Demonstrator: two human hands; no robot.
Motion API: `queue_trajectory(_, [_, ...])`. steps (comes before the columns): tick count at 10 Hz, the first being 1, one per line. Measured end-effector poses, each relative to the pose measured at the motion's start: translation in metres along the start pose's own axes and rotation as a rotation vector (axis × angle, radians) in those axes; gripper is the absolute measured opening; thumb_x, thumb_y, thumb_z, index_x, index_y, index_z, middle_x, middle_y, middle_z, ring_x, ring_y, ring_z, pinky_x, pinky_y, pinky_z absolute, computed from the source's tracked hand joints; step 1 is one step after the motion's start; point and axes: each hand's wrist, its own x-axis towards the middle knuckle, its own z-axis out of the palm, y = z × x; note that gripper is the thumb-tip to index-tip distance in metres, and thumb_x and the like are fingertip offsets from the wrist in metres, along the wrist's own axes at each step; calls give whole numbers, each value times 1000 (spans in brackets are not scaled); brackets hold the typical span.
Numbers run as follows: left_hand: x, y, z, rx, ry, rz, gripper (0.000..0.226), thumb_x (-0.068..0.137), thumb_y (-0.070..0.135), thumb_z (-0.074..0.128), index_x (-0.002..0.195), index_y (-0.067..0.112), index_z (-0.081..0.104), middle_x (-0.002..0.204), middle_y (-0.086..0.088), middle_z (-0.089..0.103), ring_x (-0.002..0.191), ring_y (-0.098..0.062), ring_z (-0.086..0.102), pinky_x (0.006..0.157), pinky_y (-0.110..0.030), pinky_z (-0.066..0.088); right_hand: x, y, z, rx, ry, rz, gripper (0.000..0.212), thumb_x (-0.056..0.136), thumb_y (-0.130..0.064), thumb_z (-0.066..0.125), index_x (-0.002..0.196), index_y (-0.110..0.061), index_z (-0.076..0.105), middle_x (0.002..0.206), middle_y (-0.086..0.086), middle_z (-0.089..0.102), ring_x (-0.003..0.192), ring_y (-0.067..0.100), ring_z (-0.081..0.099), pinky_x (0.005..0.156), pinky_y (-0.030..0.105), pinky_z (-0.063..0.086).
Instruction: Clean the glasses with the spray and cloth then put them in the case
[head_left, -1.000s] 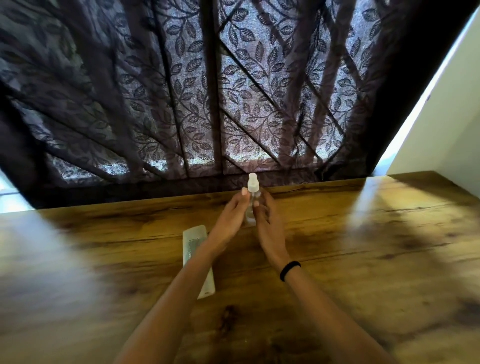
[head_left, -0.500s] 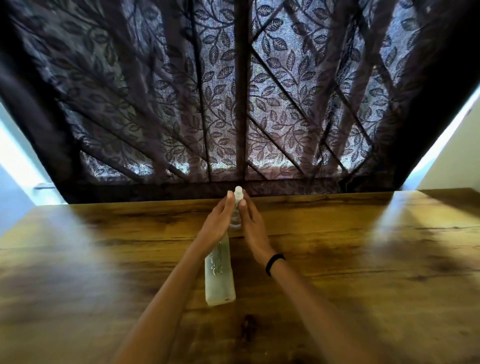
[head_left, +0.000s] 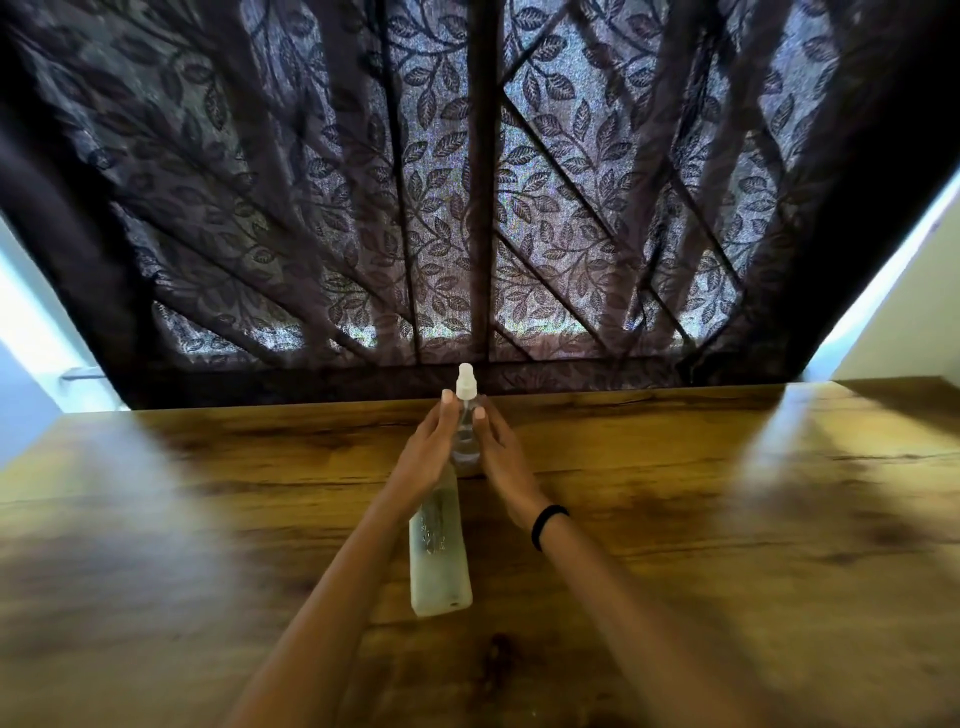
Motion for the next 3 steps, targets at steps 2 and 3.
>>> queue_trajectory(2, [-11,-6,3,21,5,22,72,80,67,21,140,28,31,139,0,46,124,-15,44,97,-28,35,-6,4,-4,-5,-13,-37,47,97,-38,33,142,-24,28,144,4,42,122,10,44,99,28,42])
queue_trajectory(3, [-11,-3,0,75,119,25,61,90,56,22,144,27,18,146,-1,36,128,-13,34,95,-24,25,-8,4,-11,-73,22,-48,53,95,-44,32,143,-26,21,149,1,33,126,9,37,95,23,36])
